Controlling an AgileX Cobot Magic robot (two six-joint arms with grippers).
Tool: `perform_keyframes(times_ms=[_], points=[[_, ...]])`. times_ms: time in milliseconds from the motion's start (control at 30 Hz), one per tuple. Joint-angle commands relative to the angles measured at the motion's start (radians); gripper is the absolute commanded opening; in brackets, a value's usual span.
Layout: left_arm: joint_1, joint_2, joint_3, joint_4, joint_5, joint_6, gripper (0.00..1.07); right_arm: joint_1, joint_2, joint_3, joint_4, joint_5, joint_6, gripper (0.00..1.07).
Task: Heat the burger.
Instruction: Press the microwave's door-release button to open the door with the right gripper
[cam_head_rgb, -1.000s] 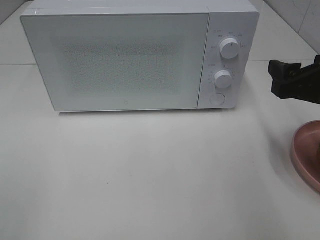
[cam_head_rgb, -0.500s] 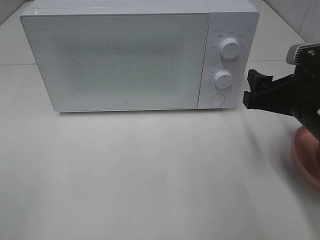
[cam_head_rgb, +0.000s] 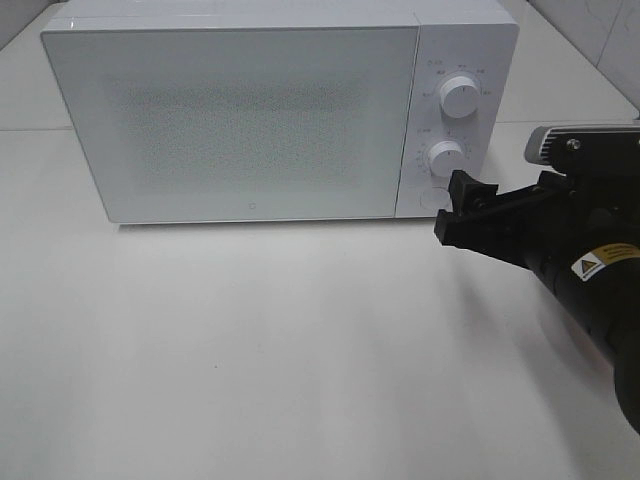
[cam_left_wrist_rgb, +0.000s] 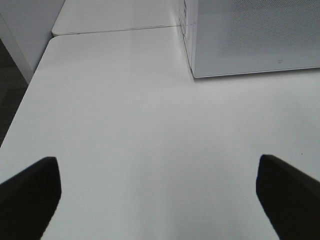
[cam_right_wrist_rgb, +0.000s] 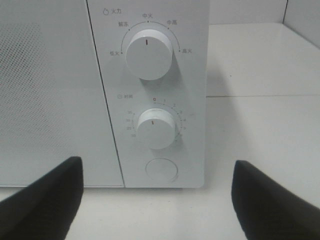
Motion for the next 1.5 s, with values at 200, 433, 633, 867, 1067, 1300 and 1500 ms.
perform_keyframes(times_ms=[200, 433, 633, 867, 1067, 1300, 1500], points=[[0.002, -0.007, 0.003, -0.003, -0.002, -0.002, 1.0, 0.003, -0.003, -0.002, -0.008, -0.007, 0.596, 0.58], [0.002, -0.007, 0.003, -0.003, -0.002, -0.002, 1.0, 0.003, -0.003, -0.002, -0.008, 0.03, 1.141, 0.32], [0.002, -0.007, 0.003, -0.003, -0.002, -0.002, 1.0, 0.003, -0.003, -0.002, -0.007, 0.035, 1.336, 0.12], [0.002, -0.007, 0.003, -0.003, -0.002, -0.002, 1.0, 0.003, -0.003, -0.002, -0.008, 0.164, 1.459, 0.0], [0.002, -0.007, 0.003, -0.003, -0.002, -0.002, 1.0, -0.008, -0.003, -0.002, -0.009, 0.193, 1.491, 0.0], [0.002, -0.007, 0.003, -0.003, -0.002, -0.002, 1.0, -0.078, -0.003, -0.006, -0.059, 0.268, 1.49, 0.0], [0.002, -0.007, 0.003, -0.003, -0.002, -0.002, 1.0, -0.141, 0.039, -0.058, -0.167, 0.291, 1.496, 0.0]])
